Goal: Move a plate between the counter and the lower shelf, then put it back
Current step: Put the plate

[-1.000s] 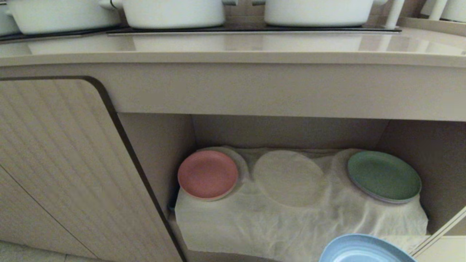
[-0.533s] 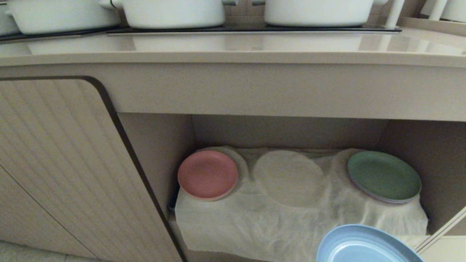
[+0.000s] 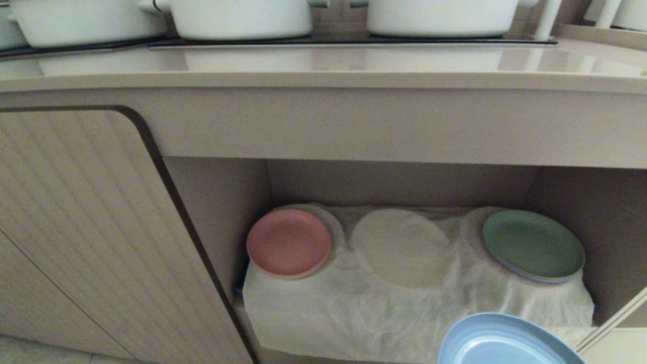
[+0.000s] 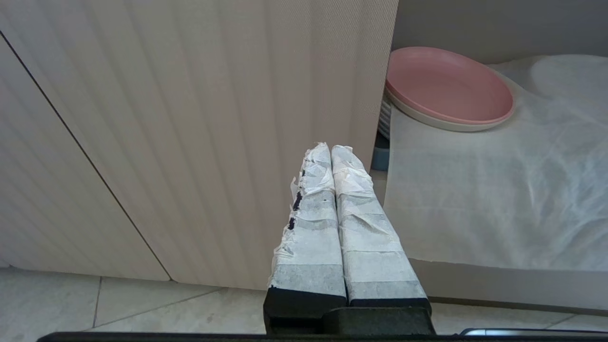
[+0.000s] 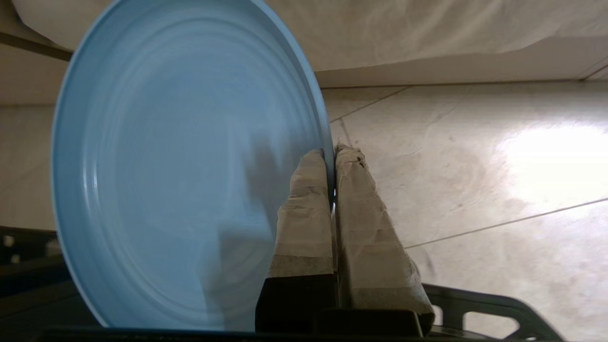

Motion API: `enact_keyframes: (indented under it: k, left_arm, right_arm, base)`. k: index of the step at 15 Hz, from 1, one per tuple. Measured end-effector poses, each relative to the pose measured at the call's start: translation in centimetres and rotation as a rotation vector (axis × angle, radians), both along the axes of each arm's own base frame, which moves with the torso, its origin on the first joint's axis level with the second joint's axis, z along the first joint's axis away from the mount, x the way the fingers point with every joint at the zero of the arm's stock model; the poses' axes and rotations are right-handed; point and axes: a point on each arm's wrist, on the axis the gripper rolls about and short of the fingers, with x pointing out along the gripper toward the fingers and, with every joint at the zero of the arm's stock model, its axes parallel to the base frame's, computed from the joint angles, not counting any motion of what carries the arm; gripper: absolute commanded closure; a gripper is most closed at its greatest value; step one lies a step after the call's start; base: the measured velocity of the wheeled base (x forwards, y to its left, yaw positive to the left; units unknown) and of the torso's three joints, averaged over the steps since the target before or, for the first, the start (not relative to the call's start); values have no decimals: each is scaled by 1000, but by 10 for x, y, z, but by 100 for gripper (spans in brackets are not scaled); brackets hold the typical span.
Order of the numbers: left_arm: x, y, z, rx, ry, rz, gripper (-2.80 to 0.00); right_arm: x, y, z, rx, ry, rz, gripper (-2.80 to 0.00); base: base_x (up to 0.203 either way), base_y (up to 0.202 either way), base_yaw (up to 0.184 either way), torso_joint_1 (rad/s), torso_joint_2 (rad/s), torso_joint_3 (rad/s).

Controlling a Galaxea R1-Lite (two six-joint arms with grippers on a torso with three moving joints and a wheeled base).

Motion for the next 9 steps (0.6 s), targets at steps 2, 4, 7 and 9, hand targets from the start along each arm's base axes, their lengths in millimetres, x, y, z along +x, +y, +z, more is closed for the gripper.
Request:
enact_keyframes:
  k: [2, 4, 7, 9]
  left_arm:
    - [0, 0, 0, 0, 0, 0, 0]
    - [0, 0, 0, 1, 0, 0, 0]
    - [0, 0, 0, 1, 0, 1, 0]
    - [0, 0, 0, 1, 0, 0, 0]
  right_arm:
    - [1, 0, 1, 10, 0, -5, 0]
    - [1, 0, 1, 10, -1, -3, 0]
    - [1, 1, 1, 9, 0, 0, 0]
    - [1, 1, 1, 9, 0, 0, 0]
  base:
    - [0, 0, 0, 0, 0, 0]
    - [0, 0, 0, 0, 0, 0]
    - [0, 0, 0, 0, 0, 0]
    - [0, 0, 0, 4, -12, -13]
